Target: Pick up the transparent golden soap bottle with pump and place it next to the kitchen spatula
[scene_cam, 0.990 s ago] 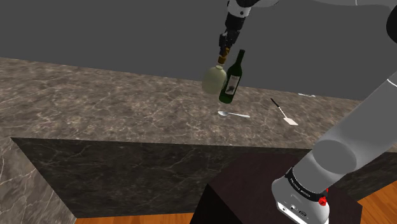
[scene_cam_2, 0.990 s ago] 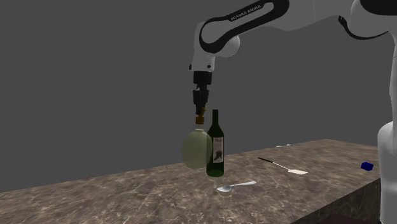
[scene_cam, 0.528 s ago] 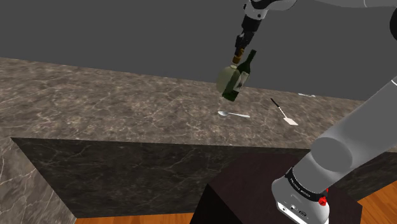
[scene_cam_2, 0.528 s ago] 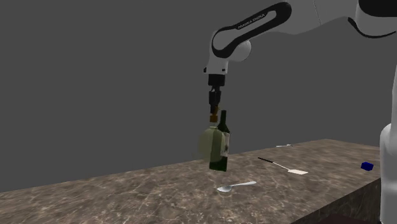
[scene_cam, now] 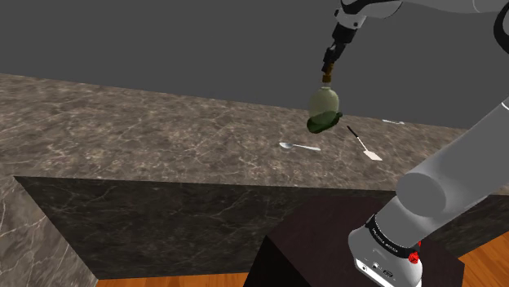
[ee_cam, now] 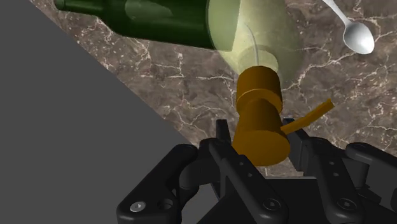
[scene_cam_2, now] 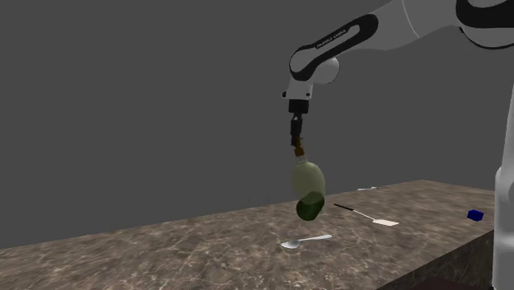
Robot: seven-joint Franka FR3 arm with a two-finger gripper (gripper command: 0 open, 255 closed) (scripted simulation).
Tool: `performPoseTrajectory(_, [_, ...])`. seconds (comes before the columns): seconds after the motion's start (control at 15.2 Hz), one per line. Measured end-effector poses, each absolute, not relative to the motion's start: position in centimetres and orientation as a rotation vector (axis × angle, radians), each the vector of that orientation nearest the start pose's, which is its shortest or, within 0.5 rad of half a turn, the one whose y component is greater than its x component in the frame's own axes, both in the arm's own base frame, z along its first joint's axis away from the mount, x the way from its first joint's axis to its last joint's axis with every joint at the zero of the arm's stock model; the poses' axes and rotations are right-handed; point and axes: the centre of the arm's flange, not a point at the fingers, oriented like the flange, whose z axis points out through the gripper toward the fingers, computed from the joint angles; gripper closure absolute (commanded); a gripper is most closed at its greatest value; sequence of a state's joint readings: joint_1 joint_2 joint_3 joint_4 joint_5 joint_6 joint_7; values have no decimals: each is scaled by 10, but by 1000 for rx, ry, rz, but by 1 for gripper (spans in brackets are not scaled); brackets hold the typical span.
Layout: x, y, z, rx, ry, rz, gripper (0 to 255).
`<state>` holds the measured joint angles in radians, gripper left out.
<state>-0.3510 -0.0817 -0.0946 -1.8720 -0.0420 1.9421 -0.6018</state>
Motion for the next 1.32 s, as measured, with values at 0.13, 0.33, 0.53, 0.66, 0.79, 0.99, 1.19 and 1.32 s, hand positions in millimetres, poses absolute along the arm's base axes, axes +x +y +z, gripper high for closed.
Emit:
performPoseTrajectory(0.13, [492, -268, 558, -3228, -273, -187, 255])
performPoseTrajectory(0.33, [479, -305, 558, -3227, -273, -187, 255])
performPoseTrajectory(0.53, [466, -345, 554, -3227, -273, -186, 255])
performPoseTrajectory(0.66, [457, -370, 556, -3228, -272, -187, 255])
performPoseTrajectory(0.79, [448, -393, 554, -3227, -273, -187, 255])
performPoseTrajectory(0.99, [436, -432, 555, -3228, -272, -189, 255])
performPoseTrajectory(1.19, [423, -466, 554, -3228, -272, -188, 255])
performPoseTrajectory(1.32, [414, -494, 555, -3228, -271, -186, 255])
